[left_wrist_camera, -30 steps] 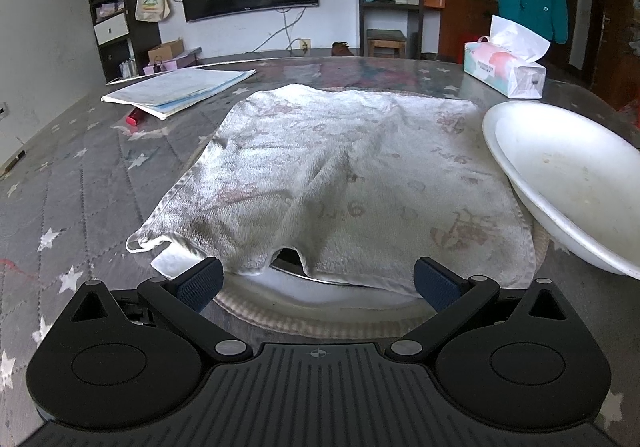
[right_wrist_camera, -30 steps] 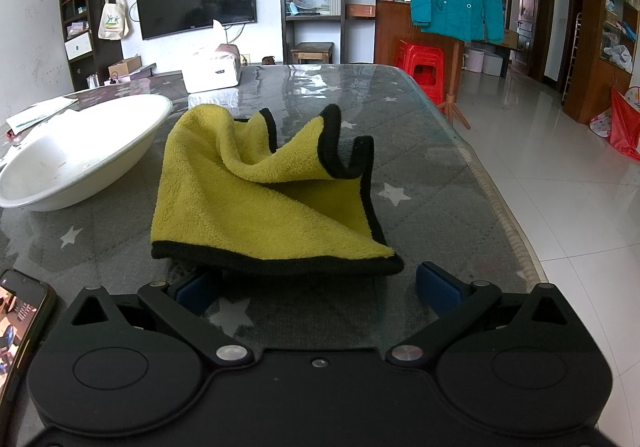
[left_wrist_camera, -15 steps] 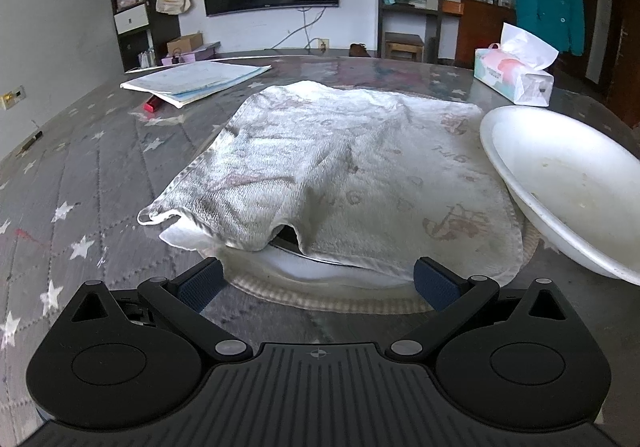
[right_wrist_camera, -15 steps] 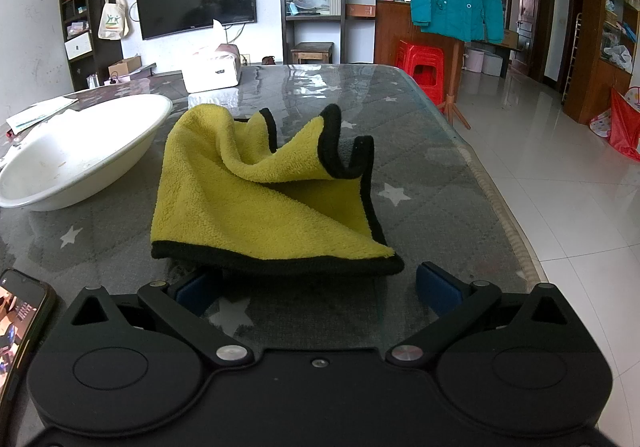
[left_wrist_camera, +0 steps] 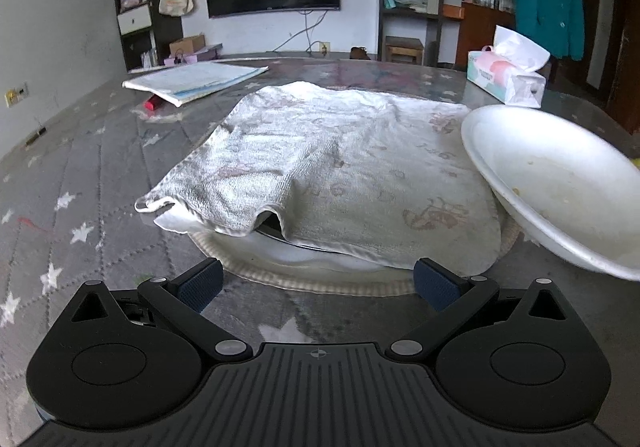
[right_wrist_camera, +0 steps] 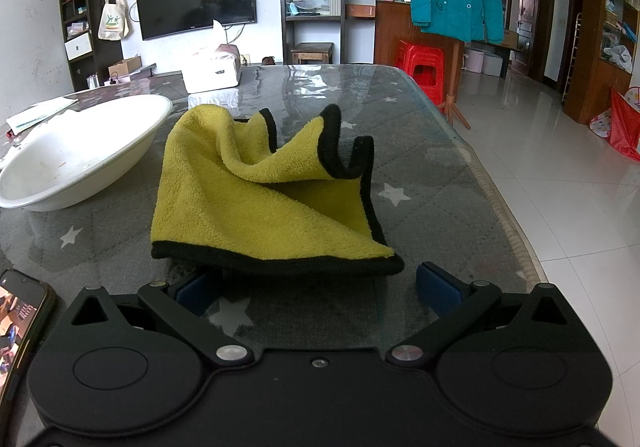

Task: Clean bowl

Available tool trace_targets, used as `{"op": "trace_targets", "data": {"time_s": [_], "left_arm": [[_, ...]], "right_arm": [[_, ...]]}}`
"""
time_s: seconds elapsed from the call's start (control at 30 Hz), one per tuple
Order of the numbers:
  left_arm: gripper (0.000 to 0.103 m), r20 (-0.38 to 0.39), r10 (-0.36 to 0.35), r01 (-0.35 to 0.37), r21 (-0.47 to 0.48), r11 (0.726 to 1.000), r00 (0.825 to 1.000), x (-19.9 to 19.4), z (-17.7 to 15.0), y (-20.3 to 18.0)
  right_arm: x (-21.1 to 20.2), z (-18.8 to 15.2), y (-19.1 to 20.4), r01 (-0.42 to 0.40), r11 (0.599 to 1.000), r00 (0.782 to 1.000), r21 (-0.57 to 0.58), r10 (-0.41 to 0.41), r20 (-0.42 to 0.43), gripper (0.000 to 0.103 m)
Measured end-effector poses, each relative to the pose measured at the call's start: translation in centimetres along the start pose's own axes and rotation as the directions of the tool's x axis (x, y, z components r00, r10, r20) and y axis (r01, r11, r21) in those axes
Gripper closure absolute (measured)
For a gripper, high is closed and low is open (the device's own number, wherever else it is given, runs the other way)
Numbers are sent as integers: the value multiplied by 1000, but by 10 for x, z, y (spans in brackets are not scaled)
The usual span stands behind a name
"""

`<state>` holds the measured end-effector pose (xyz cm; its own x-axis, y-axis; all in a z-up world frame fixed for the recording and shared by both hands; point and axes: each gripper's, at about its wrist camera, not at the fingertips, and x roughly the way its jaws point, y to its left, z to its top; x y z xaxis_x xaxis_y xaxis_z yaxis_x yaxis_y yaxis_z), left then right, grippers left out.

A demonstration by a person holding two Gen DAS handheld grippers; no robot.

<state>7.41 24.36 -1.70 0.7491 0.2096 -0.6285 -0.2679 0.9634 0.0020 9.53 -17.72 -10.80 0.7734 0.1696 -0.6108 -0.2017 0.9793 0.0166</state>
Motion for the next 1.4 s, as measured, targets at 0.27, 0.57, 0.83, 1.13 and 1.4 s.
{"op": "trace_targets", "data": {"time_s": [0.27, 0.57, 0.83, 1.13, 1.4], "left_arm": [[0, 1, -6, 6, -1, 1000, 1000, 1, 0, -1], [0, 3, -2, 2, 0, 1000, 1000, 7, 4, -3], [0, 3, -4, 4, -3, 1000, 1000, 8, 3, -2], [0, 3, -3, 4, -2, 1000, 1000, 8, 3, -2], [0, 3, -4, 4, -2, 1000, 1000, 8, 3, -1]], "right_arm": [[0, 0, 1, 0, 1000, 1000, 0, 0, 0, 0], [0, 0, 0, 0, 1000, 1000, 0, 0, 0, 0], [0, 0, 0, 0, 1000, 1000, 0, 0, 0, 0], [0, 0, 0, 0, 1000, 1000, 0, 0, 0, 0], [0, 0, 0, 0, 1000, 1000, 0, 0, 0, 0]]}}
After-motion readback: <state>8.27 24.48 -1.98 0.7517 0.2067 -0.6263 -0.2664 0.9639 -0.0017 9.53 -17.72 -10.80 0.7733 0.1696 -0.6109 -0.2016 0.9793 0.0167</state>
